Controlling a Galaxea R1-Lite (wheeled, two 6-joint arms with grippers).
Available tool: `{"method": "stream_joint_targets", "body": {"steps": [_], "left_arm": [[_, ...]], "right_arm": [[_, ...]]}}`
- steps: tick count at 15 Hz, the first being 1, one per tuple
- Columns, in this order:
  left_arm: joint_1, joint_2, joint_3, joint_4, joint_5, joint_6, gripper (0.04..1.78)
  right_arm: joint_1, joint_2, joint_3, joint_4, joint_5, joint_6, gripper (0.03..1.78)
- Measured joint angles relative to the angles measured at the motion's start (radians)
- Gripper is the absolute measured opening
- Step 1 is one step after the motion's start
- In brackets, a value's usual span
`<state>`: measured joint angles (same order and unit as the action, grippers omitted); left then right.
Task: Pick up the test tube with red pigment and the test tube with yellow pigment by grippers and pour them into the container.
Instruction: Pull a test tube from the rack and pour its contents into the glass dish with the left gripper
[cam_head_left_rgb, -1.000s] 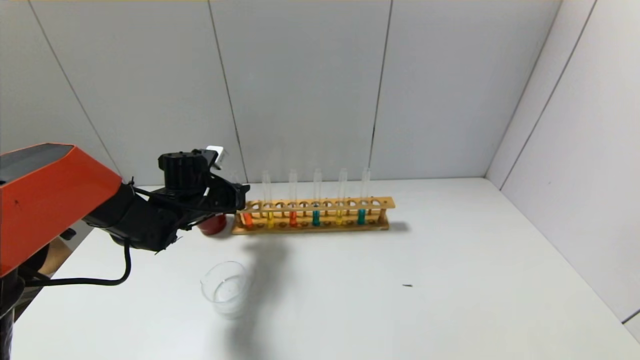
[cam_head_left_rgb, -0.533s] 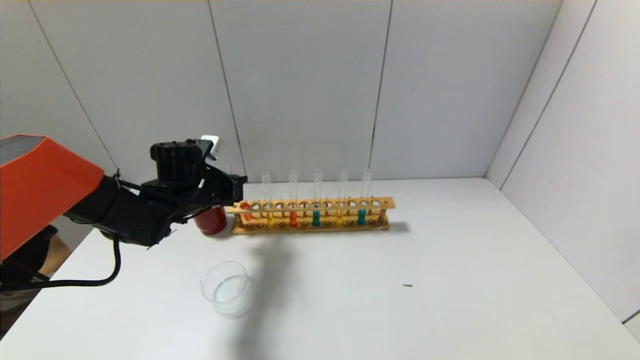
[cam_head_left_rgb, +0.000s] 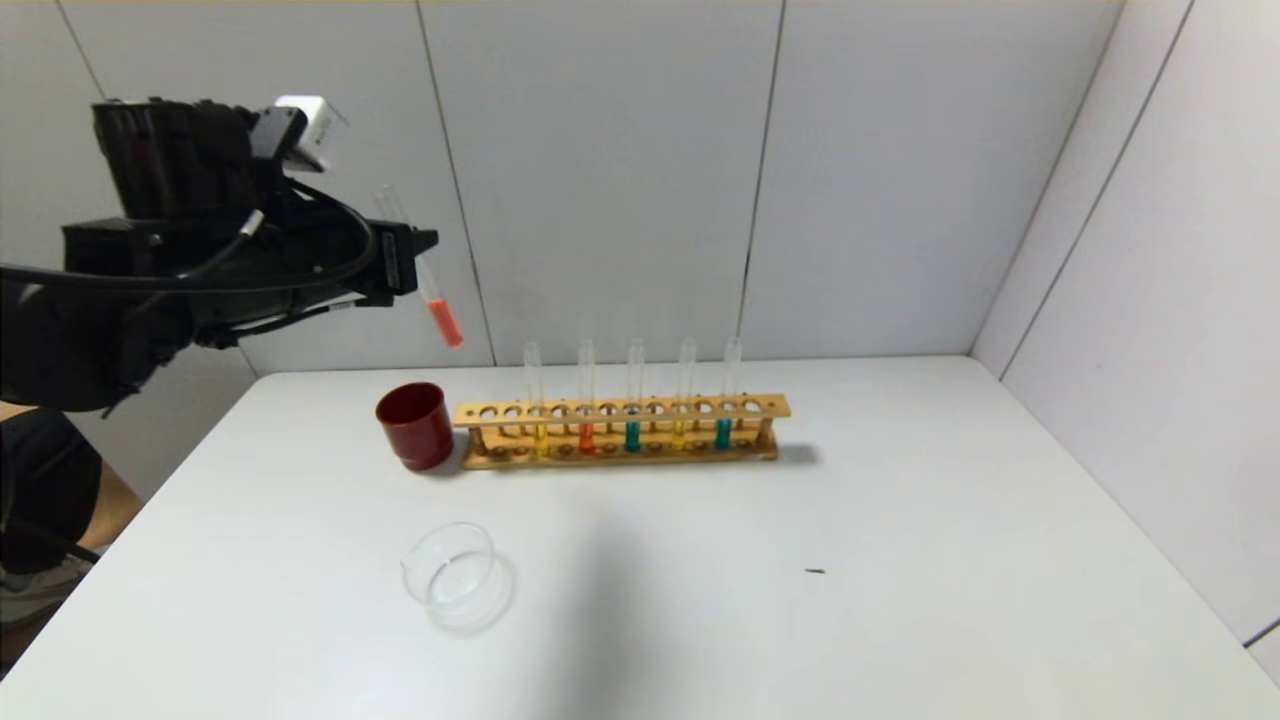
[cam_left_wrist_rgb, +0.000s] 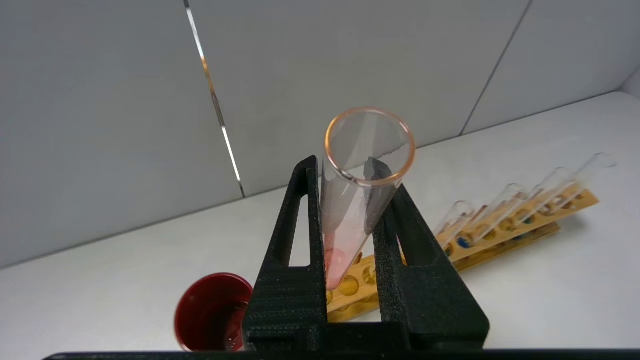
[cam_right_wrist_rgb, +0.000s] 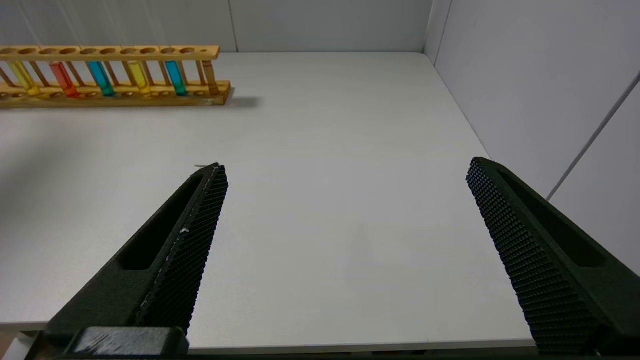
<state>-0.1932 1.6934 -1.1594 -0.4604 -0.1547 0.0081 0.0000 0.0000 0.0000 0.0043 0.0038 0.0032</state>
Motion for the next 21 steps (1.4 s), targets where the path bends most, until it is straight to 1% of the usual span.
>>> {"method": "stream_joint_targets", "body": {"steps": [3, 4, 6, 10, 11, 13, 14, 16, 20, 21], "left_arm": [[0.0, -0.146, 0.027, 0.094, 0.0, 0.039, 0.32], [0.005, -0.187, 0.059, 0.123, 0.001, 0.064, 0.32], [0.02, -0.269, 0.168, 0.156, 0.0, 0.15, 0.32], [0.09, -0.37, 0.39, 0.16, -0.003, 0.421, 0.32], [0.1, -0.381, 0.431, 0.159, -0.004, 0.473, 0.32], [0.109, -0.38, 0.49, 0.134, -0.003, 0.515, 0.32], [0.111, -0.367, 0.513, 0.095, -0.001, 0.527, 0.32], [0.114, -0.322, 0.56, -0.043, -0.004, 0.545, 0.32], [0.115, -0.15, 0.682, -0.462, -0.014, 0.663, 0.32], [0.114, -0.117, 0.701, -0.544, -0.021, 0.697, 0.32]], "right_arm": [[0.0, 0.0, 0.0, 0.0, 0.0, 0.0, 1.75], [0.0, 0.0, 0.0, 0.0, 0.0, 0.0, 1.75], [0.0, 0.0, 0.0, 0.0, 0.0, 0.0, 1.75], [0.0, 0.0, 0.0, 0.0, 0.0, 0.0, 1.75], [0.0, 0.0, 0.0, 0.0, 0.0, 0.0, 1.75], [0.0, 0.0, 0.0, 0.0, 0.0, 0.0, 1.75], [0.0, 0.0, 0.0, 0.0, 0.0, 0.0, 1.75], [0.0, 0.0, 0.0, 0.0, 0.0, 0.0, 1.75], [0.0, 0.0, 0.0, 0.0, 0.0, 0.0, 1.75], [0.0, 0.0, 0.0, 0.0, 0.0, 0.0, 1.75]]}}
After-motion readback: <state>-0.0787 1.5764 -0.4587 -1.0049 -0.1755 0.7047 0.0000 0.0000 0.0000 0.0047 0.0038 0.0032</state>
